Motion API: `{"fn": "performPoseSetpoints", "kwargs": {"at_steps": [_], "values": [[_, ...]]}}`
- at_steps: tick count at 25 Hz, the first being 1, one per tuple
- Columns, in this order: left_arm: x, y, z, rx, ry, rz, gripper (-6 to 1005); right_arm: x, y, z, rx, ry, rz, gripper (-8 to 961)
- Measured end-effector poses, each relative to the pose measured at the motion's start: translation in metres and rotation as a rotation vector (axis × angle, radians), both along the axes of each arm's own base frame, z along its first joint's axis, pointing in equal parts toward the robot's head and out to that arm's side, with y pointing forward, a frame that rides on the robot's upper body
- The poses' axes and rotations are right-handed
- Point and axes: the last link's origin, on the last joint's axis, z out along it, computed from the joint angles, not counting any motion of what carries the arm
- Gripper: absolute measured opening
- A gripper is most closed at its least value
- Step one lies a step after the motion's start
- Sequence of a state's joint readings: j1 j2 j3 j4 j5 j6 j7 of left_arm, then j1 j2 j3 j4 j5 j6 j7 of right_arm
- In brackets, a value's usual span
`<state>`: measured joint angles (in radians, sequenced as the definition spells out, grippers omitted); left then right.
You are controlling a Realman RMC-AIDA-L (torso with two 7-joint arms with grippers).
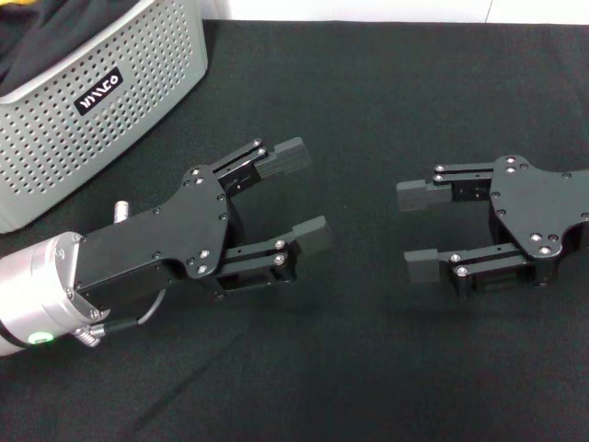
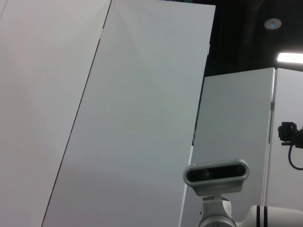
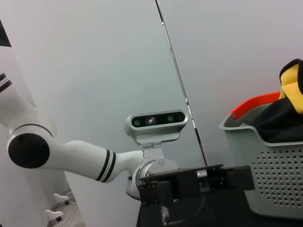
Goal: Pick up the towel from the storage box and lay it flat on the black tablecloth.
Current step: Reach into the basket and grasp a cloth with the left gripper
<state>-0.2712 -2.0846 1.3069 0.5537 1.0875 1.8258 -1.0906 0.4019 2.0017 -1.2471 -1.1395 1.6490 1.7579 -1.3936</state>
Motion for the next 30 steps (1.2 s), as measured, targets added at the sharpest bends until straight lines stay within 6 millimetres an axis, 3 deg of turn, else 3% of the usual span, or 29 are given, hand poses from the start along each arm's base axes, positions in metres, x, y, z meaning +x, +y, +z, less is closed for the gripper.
{"fn": "performPoseSetpoints", "kwargs": {"at_steps": [16,30], "values": [[0.0,0.003,0.003,0.02,-0.01,0.009,884,0.005,0.008,0.001,0.008,0.023,-0.043,764],[-0.028,0.026,0.039,0.242,-0.251,0.321,880,0.033,0.032,0.028,0.193,0.197,-0.222,763]]}}
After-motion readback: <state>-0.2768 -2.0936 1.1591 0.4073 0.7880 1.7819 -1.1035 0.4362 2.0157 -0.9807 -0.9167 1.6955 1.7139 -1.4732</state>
